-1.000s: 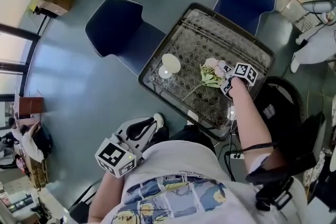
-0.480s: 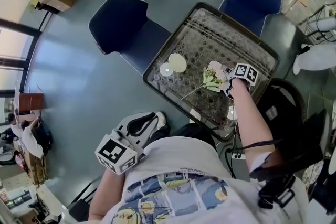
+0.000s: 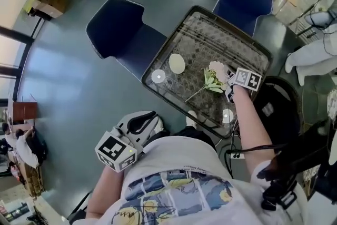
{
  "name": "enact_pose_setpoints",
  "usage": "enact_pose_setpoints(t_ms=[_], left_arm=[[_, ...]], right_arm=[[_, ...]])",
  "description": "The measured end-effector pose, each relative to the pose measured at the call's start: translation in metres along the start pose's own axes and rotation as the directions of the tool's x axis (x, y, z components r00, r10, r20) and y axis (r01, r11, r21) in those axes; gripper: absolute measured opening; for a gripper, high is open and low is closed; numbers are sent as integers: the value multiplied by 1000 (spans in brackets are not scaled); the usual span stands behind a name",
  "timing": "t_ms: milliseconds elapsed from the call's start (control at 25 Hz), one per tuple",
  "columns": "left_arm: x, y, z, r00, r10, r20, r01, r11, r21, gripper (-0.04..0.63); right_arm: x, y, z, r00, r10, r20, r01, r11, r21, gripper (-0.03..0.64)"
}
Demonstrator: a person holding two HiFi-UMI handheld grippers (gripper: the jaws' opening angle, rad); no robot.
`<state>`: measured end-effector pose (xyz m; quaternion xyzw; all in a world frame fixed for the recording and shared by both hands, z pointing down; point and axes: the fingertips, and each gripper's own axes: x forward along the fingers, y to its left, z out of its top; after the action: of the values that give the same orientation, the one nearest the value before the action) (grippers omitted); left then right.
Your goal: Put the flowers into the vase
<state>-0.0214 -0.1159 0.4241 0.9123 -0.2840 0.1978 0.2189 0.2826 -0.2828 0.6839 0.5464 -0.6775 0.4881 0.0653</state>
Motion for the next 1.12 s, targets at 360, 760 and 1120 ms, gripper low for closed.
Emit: enact_pose_setpoints(t_ms=[360, 760, 1120], left_arm=[[-3, -2, -13, 995, -97, 31, 96, 994, 46, 43], [-49, 10, -21, 989, -129, 76, 128, 991, 28, 43], [-92, 43, -37, 985, -108, 133, 110, 994, -11, 43]], right_arm=[[-59, 59, 27, 988, -12, 152, 57, 953, -297, 58], [-110, 167, 47, 969, 6, 248, 135, 827, -545, 54], [-141, 294, 76, 938, 147, 313, 102, 747, -657, 54]])
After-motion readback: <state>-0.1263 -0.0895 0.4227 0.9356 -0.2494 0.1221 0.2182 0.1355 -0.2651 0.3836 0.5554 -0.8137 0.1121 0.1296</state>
